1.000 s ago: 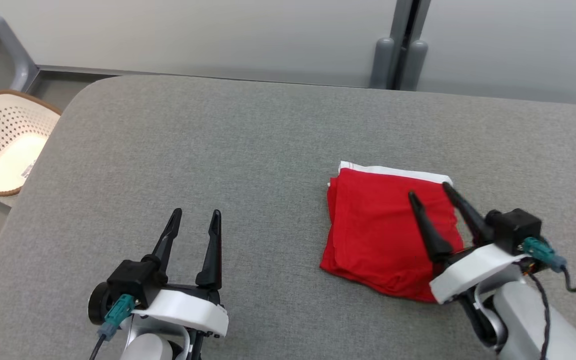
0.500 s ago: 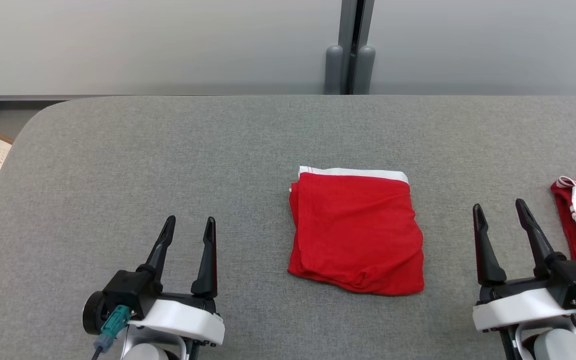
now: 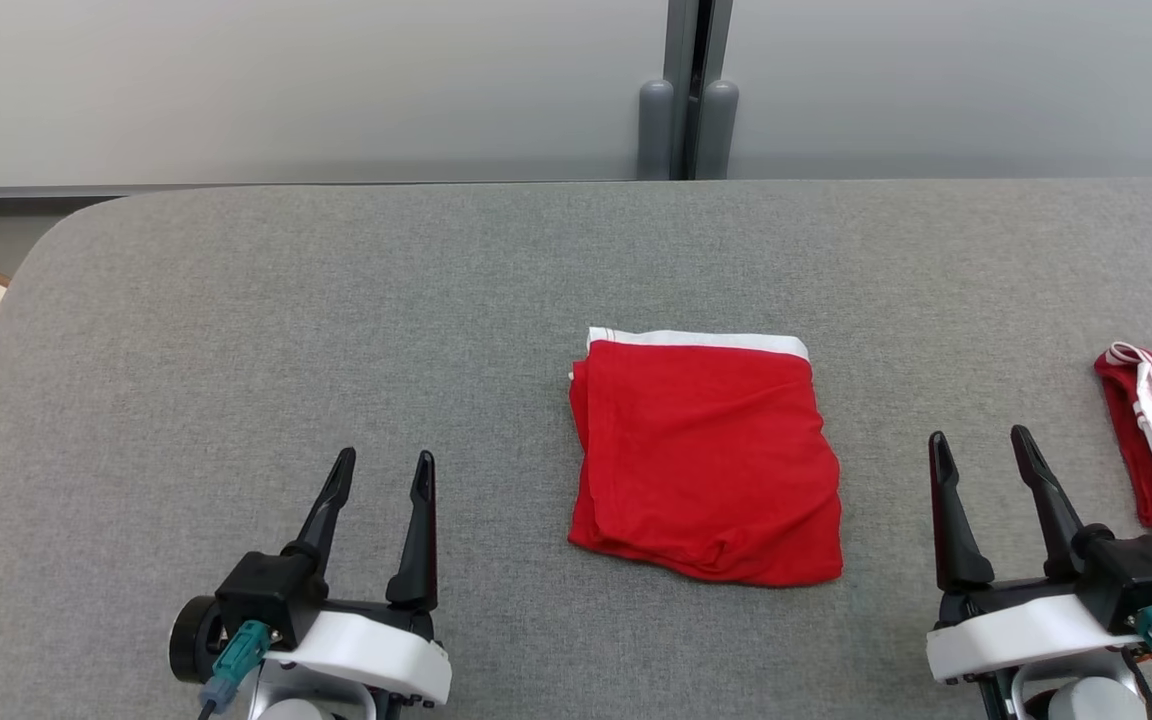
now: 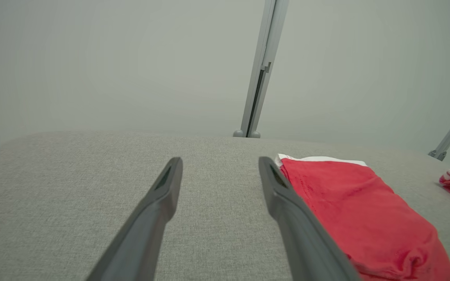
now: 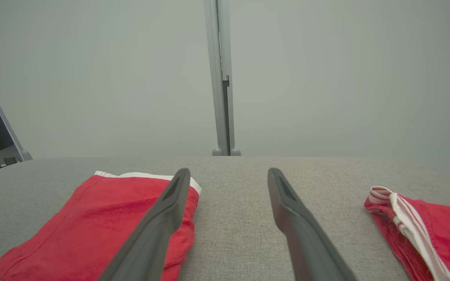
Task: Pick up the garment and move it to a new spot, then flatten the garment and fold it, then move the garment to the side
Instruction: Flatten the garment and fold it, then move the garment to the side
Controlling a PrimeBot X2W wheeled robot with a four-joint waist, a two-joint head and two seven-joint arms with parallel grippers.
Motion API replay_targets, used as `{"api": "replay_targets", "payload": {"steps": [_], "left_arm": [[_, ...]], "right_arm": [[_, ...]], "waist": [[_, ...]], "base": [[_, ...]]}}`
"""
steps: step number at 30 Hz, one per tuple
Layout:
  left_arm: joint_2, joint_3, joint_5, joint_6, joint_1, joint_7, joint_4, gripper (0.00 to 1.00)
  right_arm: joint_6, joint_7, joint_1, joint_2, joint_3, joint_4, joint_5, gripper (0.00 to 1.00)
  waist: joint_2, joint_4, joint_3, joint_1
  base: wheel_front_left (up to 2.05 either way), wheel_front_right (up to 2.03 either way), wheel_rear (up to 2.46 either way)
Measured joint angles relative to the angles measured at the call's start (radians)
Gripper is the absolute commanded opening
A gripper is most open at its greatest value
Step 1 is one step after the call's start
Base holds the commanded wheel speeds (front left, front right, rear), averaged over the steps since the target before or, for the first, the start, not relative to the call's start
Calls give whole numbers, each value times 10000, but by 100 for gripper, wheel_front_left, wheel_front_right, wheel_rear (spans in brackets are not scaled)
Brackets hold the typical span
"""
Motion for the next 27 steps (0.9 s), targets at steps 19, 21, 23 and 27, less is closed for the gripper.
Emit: {"api": "replay_targets", "payload": {"steps": [19, 21, 23, 27], "left_arm": [[-4, -635, -155, 4, -471, 0, 15, 100], [0, -683, -157, 8, -508, 0, 25, 100], [2, -713, -167, 15, -594, 0, 23, 100], [2, -755, -169, 36, -614, 0, 38, 100]], "right_arm": [[0, 416, -1256, -44, 869, 2266, 1898, 100], [0, 468, -1429, -36, 813, 2573, 2017, 100], [0, 591, -1557, -19, 723, 2913, 2197, 100], [-4, 750, -1847, -13, 711, 3415, 2445, 100]], "waist": [[0, 1023, 1008, 0], [0, 1180, 1117, 0], [0, 1328, 1196, 0], [0, 1532, 1310, 0]], "base": [[0, 0, 0], [0, 0, 0], [0, 0, 0], [0, 0, 0]]}}
